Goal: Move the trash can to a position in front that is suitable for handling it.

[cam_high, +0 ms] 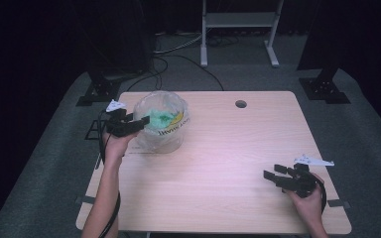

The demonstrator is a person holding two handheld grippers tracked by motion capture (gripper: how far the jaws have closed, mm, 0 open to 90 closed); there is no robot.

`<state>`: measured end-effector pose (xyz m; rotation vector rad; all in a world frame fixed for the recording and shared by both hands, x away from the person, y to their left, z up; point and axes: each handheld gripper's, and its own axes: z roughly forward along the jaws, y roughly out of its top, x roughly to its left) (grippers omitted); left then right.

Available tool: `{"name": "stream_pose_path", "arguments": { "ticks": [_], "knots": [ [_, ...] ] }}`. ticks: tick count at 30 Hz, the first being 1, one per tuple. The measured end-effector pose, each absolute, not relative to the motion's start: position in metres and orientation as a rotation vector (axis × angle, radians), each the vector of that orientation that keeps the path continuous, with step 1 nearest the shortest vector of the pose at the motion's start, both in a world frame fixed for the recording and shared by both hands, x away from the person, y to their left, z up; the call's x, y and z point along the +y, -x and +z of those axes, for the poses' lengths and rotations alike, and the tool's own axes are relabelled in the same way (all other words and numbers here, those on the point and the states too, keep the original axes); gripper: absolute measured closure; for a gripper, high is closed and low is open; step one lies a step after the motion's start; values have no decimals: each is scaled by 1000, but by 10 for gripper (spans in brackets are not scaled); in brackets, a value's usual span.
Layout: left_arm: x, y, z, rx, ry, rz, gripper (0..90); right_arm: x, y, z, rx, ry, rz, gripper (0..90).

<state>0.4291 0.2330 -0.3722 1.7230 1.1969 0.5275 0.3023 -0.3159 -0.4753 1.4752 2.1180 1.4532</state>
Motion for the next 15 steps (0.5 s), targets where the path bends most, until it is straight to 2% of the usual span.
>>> {"name": "stream_pose_path", "arguments": {
  "ticks": [15],
  "knots": [
    [221,-412,-374,1139,-1737,457,354,-315,-302,-476,2120,-1474,1451,319]
  ]
}}
